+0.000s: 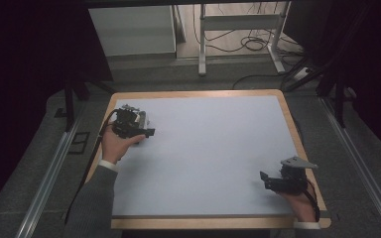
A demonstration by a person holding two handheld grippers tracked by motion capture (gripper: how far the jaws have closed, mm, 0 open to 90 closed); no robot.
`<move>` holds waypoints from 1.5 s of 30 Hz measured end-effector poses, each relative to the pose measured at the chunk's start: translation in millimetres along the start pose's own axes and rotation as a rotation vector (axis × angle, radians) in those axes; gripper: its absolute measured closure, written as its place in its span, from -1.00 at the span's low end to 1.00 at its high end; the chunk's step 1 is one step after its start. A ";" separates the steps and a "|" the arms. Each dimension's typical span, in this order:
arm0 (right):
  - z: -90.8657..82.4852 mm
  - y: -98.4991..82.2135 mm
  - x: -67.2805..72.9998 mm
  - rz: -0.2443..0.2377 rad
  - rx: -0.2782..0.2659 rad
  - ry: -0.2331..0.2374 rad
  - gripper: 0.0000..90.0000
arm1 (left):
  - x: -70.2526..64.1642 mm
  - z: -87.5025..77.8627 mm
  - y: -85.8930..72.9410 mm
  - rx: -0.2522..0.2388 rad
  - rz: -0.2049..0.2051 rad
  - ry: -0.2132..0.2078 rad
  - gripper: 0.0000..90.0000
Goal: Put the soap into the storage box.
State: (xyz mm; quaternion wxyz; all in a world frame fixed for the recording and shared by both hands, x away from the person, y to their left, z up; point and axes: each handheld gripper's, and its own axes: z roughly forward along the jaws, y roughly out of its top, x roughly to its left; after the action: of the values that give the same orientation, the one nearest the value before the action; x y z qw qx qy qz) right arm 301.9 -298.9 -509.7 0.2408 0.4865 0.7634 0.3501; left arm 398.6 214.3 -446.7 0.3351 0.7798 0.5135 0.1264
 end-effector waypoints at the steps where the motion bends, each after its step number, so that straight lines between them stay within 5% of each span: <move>1: 0.0 0.0 0.0 0.000 0.000 0.000 -0.82 | -1.4 -1.7 -4.4 -0.002 0.003 -0.007 -0.41; 11: 0.4 0.1 0.9 -0.007 0.003 0.000 -0.82 | -17.2 -4.9 -54.4 0.012 0.067 -0.029 -0.45; 26: 1.3 0.1 2.0 -0.012 0.002 -0.001 -0.82 | -28.6 -3.1 -110.8 -0.003 0.048 -0.088 -0.45; 45: 2.2 0.9 4.3 -0.021 0.001 -0.005 -0.82 | -31.2 -3.0 -117.2 -0.014 0.060 -0.072 -0.48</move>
State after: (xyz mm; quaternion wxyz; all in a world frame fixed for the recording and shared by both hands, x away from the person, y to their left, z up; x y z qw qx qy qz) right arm 302.3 -294.1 -510.6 0.2462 0.4793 0.7681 0.3460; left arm 299.3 216.9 -516.3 0.3551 0.7964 0.4767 0.1118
